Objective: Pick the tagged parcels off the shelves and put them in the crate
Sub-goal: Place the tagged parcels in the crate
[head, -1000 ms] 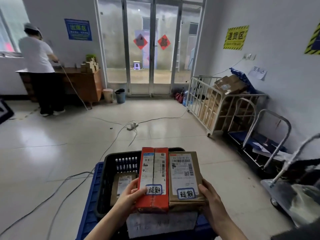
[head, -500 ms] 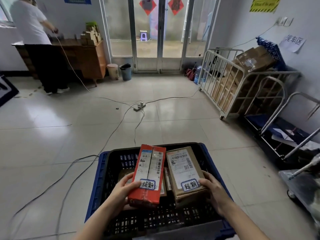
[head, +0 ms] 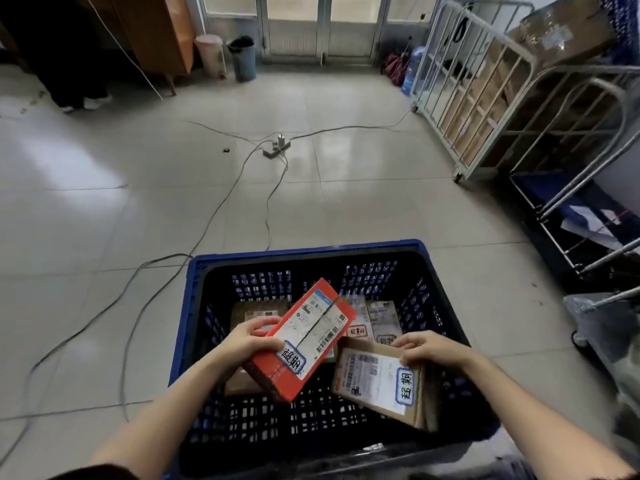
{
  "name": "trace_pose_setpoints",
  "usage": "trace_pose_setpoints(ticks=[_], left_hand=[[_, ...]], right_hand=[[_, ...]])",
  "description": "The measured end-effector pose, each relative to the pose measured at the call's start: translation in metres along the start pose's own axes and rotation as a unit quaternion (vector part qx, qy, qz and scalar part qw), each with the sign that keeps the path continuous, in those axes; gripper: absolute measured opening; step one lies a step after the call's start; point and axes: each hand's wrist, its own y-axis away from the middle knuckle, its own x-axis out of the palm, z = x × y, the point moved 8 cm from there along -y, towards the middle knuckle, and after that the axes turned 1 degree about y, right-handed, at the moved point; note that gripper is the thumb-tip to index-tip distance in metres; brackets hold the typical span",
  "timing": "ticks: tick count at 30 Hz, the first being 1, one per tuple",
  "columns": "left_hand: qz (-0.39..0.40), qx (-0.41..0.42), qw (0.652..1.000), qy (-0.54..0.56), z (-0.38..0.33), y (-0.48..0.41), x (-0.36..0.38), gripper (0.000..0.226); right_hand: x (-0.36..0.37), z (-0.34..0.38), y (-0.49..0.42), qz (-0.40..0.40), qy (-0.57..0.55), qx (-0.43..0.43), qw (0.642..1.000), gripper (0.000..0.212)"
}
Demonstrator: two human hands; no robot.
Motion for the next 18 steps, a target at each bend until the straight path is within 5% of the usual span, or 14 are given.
trace_pose_setpoints(ticks=[4, 10, 18], left_hand=[[0.014, -0.020, 1.000, -0.009, 0.009, -0.017, 0.006, 0.057], [0.009, -0.049, 0.999, -0.004, 0.031, -0.026, 0.014, 0.056], [-0.001, -0.071, 0.997, 0.006, 0.046, -0.029, 0.020, 0.067]], right_hand=[[0.013, -0.010, -0.029, 0.042, 0.075, 0.028, 0.996, 0.065], [0.036, -0.030, -0.055, 0.113, 0.166, 0.061, 0.978, 0.049], [0.043, -0.017, -0.071, 0.145, 0.235, -0.010, 0.961, 0.056]])
